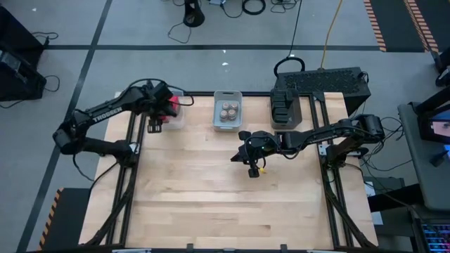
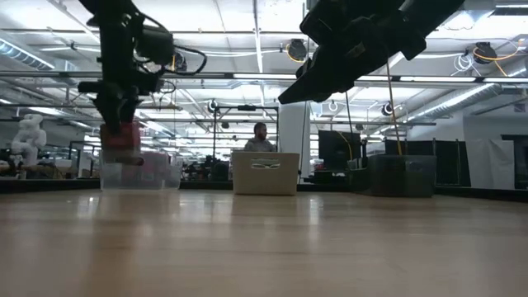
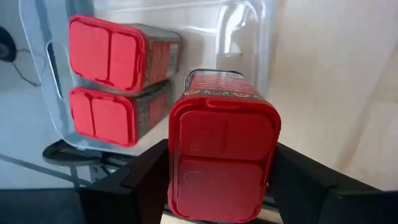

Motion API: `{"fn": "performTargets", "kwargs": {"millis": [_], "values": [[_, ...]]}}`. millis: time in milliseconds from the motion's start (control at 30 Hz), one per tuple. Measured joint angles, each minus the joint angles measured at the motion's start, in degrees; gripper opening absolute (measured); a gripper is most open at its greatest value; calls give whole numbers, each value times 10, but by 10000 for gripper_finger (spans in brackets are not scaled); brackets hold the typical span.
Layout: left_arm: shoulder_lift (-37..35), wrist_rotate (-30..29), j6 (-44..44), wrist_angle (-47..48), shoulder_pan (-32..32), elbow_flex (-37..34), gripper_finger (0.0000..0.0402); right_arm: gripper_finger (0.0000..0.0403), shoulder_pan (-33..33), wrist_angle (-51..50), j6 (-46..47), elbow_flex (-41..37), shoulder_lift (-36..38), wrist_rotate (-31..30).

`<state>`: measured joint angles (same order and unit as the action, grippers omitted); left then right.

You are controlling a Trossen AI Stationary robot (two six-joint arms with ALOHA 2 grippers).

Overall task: Sort spices by type
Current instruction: Put the red seasoning can into the transparent bin

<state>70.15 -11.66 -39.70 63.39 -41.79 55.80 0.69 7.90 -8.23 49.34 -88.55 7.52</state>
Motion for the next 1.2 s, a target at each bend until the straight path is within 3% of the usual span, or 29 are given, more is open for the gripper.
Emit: {"fn": "performTargets", "kwargs": {"millis": [300, 733, 1200], "values": [[10, 8, -42, -101, -22, -33, 234, 0, 0, 0, -1, 0, 0, 0], [111, 14, -46, -147, -57, -33, 234, 0, 0, 0, 0, 0, 0, 0], [122, 16, -72, -162, -59, -31, 241, 0, 0, 0, -1, 0, 0, 0]]}}
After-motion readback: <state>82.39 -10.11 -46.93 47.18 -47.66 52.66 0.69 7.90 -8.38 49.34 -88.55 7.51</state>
